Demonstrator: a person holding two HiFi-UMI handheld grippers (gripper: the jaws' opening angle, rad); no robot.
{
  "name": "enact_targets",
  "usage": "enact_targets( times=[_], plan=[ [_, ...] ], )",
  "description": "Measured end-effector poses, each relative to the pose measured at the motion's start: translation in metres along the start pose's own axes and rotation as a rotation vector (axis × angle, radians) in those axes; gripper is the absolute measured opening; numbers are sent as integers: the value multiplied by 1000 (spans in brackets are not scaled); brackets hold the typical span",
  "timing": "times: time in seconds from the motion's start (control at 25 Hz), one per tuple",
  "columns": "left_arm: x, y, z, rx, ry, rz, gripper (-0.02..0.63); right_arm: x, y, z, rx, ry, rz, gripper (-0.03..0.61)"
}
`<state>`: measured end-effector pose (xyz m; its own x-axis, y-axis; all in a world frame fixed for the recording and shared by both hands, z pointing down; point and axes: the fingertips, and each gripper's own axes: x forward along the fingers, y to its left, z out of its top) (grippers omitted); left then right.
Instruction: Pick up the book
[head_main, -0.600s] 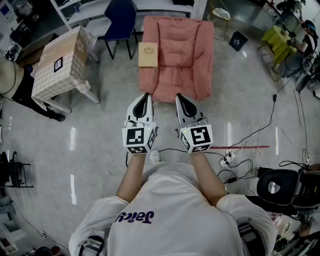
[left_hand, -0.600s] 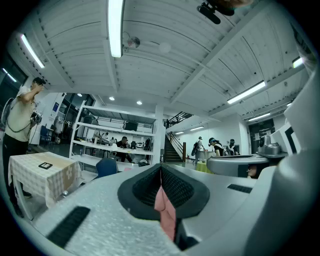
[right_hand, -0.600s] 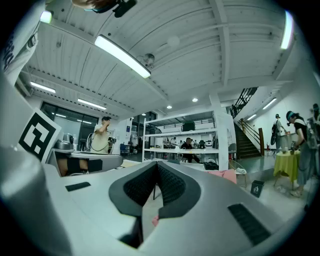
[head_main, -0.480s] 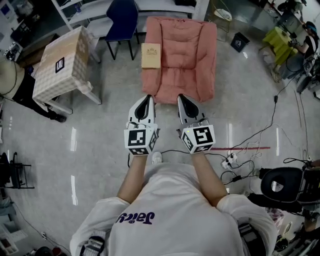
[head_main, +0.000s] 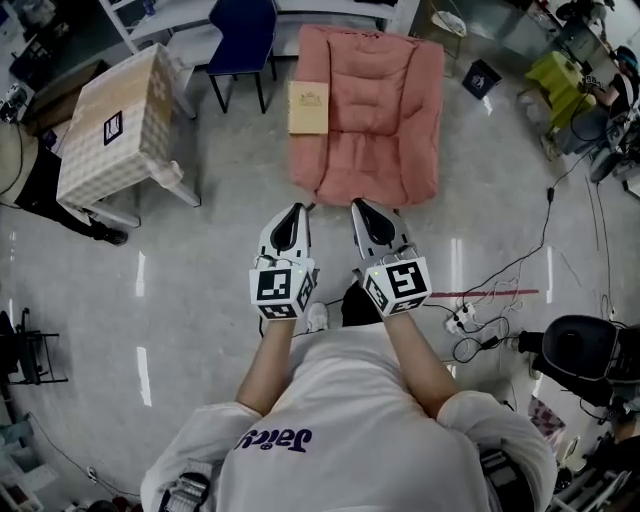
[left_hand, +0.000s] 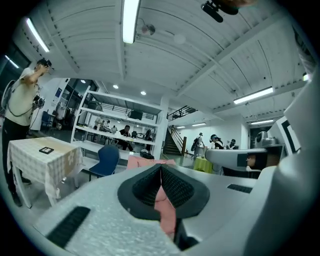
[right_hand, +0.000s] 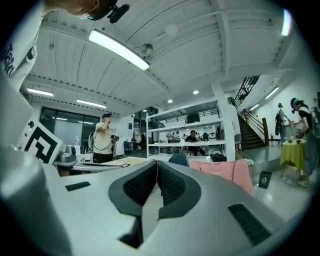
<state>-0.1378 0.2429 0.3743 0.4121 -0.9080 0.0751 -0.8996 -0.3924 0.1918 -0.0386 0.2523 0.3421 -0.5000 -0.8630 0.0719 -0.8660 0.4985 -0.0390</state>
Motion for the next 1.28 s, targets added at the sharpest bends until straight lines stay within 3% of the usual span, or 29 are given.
enact_targets(
  times=[0.24,0.4,0.68,0.96,1.12,1.28],
  plan=[
    [64,15,1,9,24,12,17,56,-53,-8,50,6,17,14],
    [131,21,17,-32,25,7,17,109,-104,2,64,3,48,15],
    [222,17,37,46,31,53,17,171,-196,9,124,3,73,14],
    [272,36,-4,34,117,87,17,222,-242,-57,221,164,113,15],
    [299,72,-32,5,188,116,17,256,-251,-96,226,268,141,15],
    [337,117,-64,-32,240,96,17,300,-253,-138,263,363,152,15]
  ],
)
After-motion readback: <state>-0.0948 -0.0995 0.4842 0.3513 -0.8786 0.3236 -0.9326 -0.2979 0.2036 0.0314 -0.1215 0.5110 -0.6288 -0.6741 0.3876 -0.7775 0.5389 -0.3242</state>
